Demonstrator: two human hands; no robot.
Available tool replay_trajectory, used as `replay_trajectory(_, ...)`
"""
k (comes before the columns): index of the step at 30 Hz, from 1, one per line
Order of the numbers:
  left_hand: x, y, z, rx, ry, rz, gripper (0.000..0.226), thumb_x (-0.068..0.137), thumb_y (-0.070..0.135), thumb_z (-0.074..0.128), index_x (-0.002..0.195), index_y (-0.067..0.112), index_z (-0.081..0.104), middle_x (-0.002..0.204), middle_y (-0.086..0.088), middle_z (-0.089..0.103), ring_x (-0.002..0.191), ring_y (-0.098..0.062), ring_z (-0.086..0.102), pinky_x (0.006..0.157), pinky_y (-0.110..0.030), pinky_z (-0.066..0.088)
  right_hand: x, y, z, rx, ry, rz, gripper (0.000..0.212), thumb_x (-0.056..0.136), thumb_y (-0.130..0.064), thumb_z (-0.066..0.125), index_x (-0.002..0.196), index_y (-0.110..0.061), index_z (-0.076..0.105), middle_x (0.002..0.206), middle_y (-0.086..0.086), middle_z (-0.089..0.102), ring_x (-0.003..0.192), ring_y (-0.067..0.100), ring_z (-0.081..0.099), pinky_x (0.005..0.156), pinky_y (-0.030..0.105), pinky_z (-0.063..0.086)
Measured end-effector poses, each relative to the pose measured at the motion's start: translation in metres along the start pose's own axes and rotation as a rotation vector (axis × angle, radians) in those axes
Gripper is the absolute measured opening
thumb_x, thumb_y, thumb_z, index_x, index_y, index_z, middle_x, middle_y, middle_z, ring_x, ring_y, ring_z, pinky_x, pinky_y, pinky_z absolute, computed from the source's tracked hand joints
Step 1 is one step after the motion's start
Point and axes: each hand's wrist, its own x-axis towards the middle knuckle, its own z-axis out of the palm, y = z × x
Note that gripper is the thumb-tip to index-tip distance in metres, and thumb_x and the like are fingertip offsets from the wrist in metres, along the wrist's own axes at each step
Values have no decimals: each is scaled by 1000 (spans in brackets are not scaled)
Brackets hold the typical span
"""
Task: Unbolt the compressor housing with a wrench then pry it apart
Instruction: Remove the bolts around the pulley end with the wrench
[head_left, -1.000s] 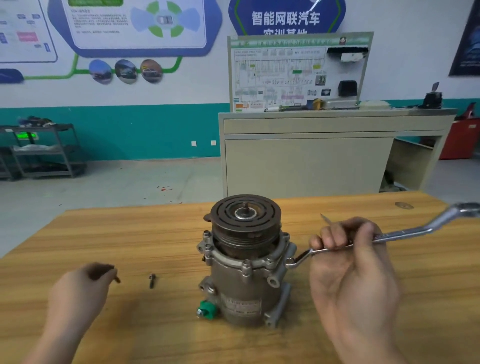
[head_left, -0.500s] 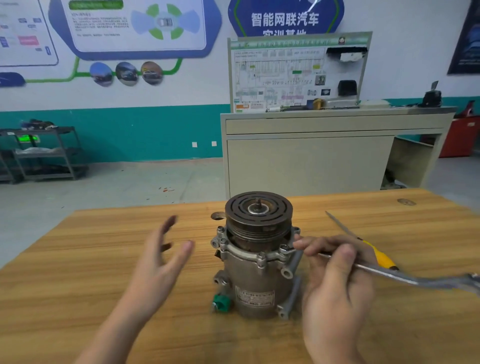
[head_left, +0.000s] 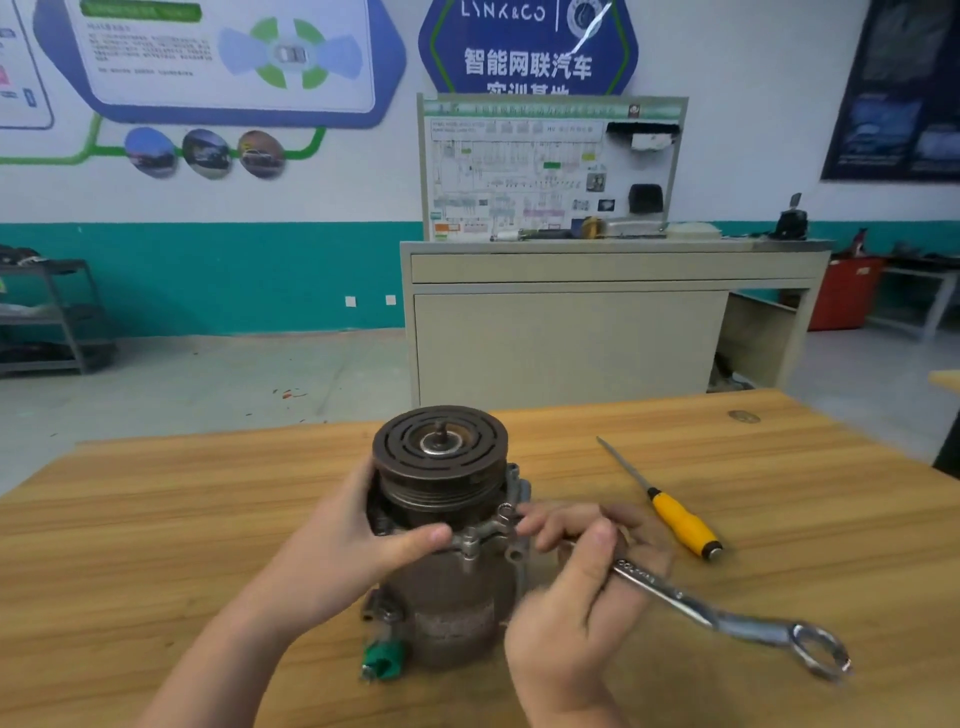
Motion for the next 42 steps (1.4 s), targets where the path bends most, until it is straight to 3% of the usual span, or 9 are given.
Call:
replay_trajectory(5, -26, 3, 10, 277, 119, 20, 97, 50, 91, 55, 134, 62, 14, 116, 55, 40, 107, 31, 39, 84, -5, 38, 51, 37, -12, 426, 89, 635, 23, 94, 0, 29, 87, -11, 48, 46, -2, 36, 40, 16, 37, 49, 27, 42)
replay_trajectory(8, -21, -1, 18, 144, 180, -18, 107, 43, 86, 66, 136, 50, 27, 127, 32, 49, 119, 11, 45, 101, -27, 41, 77, 63, -11, 532, 18, 1144, 25, 95, -4, 28, 82, -10, 50, 43, -5, 32, 35, 11, 33, 41, 24, 40)
replay_trajectory(11, -20, -4, 25, 30, 241, -34, 117, 39, 83, 71, 140, 35, 35, 134, 12, 50, 127, -10, 44, 108, -46, 37, 90, 76, -9, 405, -240, 1403, 24, 99, -14, 34, 82, -9, 51, 46, -3, 41, 41, 14, 43, 48, 27, 43)
replay_trajectory(14, -20, -4, 30, 6, 308, -19, 119, 40, 83, 71, 141, 31, 37, 134, 9, 50, 129, -14, 43, 108, -49, 36, 105, 68, -19, 239, -411, 1320, 26, 100, -25, 37, 81, -12, 50, 54, 3, 55, 44, 13, 44, 45, 22, 35)
replay_trajectory(19, -19, -2, 51, 95, 478, -88, 122, 43, 72, 72, 147, 22, 29, 139, 0, 44, 131, -17, 34, 109, -47, 33, 108, 30, -41, 179, -209, 736, 20, 90, -30, 52, 78, -14, 53, 66, 11, 71, 45, 16, 62, 44, 21, 50)
replay_trajectory(24, -18, 1, 71, 193, 628, -151, 125, 46, 68, 74, 149, 17, 22, 141, -7, 38, 127, -10, 24, 104, -35, 27, 75, 9, -39, -72, -240, 368, 23, 88, -30, 62, 66, -27, 57, 72, 11, 72, 52, 27, 70, 49, 30, 56)
replay_trajectory(34, -16, -4, 73, 206, 713, -102, 117, 53, 75, 60, 148, 21, 20, 125, 13, 30, 116, 7, 17, 95, -31, 27, 44, 31, -31, -190, -297, 192, 29, 92, -30, 57, 64, -31, 51, 70, -4, 72, 70, 20, 73, 57, 34, 58)
replay_trajectory(39, -15, -11, 68, 166, 670, -58, 112, 53, 74, 62, 147, 29, 20, 118, 31, 31, 116, 9, 21, 91, -15, 25, 44, 36, -30, -462, -423, -180, 52, 101, -34, 43, 60, -5, 55, 55, 2, 60, 60, 4, 64, 50, 21, 47)
replay_trajectory(42, -12, -21, 51, 33, 529, -46, 116, 49, 76, 67, 146, 35, 18, 129, 40, 29, 126, 3, 31, 103, -21, 31, 46, 37, -25, -139, -190, 120, 45, 100, -32, 37, 61, -23, 57, 51, -1, 58, 41, 12, 54, 43, 17, 40)
